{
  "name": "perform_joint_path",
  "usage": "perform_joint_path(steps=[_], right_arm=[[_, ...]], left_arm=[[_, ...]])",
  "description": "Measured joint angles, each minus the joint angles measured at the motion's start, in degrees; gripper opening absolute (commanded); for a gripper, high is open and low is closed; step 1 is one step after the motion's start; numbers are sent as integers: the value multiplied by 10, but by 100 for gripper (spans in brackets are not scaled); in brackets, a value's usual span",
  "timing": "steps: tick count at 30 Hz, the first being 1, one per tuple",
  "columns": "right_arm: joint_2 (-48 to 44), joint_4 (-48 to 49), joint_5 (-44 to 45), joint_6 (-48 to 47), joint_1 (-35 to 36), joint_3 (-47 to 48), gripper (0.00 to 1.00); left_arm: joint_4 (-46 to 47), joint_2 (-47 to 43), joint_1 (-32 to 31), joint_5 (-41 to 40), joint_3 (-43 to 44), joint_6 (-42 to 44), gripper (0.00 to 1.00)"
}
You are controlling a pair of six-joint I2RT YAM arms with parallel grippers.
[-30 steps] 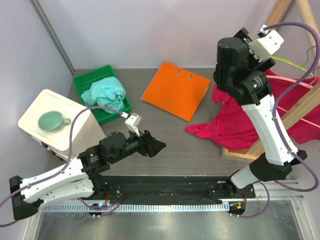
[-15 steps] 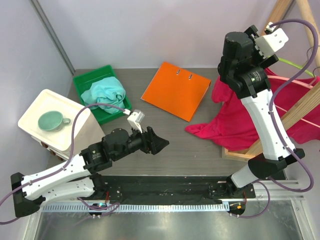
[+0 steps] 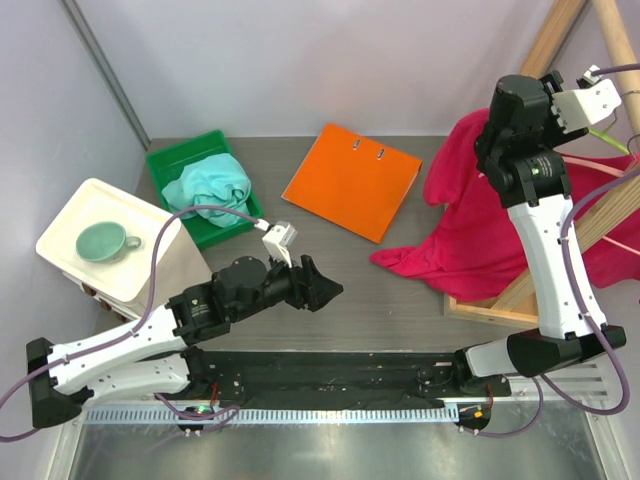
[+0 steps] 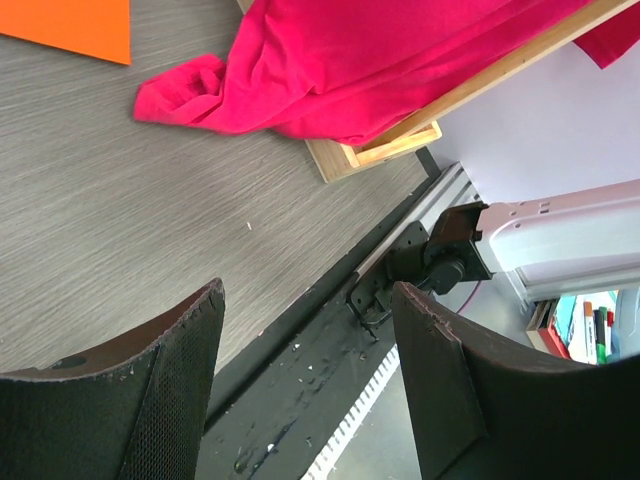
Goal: Remove the t-shirt from the hanger
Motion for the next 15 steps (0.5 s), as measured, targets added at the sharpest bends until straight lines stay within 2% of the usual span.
perform_joint_path(steps=[4, 7, 9, 10, 13, 15], right_arm=[[-15, 34, -29, 4, -9, -32, 49], [-22, 55, -39, 2, -12, -45, 30], [-22, 71, -47, 10, -14, -51, 21], [-22, 79, -50, 14, -15, -55, 12], [-22, 100, -52, 10, -16, -68, 3], [-22, 100, -52, 10, -18, -76, 1]], left_arm=[[0, 0, -4, -2, 0, -1, 67], [0, 0, -6, -3, 0, -4, 67], [0, 0, -7, -4, 0, -4, 67], [0, 0, -7, -4, 0, -4, 68], [0, 0, -7, -6, 0, -4, 68], [-1, 0, -7, -7, 0, -4, 68]])
